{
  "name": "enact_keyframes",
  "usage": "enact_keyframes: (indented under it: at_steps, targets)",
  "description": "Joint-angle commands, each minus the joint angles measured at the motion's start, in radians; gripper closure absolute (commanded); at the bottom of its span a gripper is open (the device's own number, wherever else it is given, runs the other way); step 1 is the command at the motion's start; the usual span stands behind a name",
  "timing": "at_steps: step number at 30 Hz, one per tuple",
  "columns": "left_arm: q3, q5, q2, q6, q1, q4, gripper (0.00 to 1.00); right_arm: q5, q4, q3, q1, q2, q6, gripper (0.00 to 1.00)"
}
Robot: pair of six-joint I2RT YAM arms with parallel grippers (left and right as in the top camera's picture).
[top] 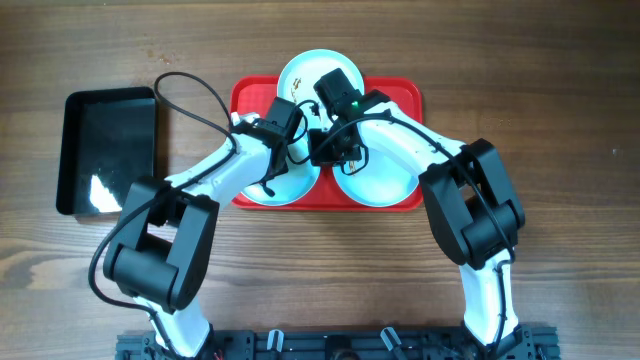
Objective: Clean dirty plates on tray and stack at the side
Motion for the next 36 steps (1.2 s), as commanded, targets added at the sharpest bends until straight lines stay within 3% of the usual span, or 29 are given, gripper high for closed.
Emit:
enact_keyframes:
  at_steps: [1,11,17,24,36]
  targets:
    - [-0.06,-0.054,0.079,-0.013,0.051,-0.018,0.96,0.037,-0.048,-0.018,0.007,0.042,-0.011,0.96]
    - [0.029,-0.028,-0.022,-0.008,0.068,-0.086,0.96,0.037,-0.05,-0.018,0.007,0.042,-0.01,0.96]
    - [0.033,0.249,-0.103,0.147,0.035,-0.013,0.96,0.037,-0.05,-0.018,0.007,0.042,-0.008,0.96]
    - [0.031,0.362,-0.051,0.155,0.034,0.028,0.96,0.036,-0.052,-0.018,0.007,0.042,0.009,0.96]
    - [0.031,0.374,0.071,0.156,0.041,0.08,0.96,0.033,-0.069,-0.018,0.007,0.042,0.018,0.96]
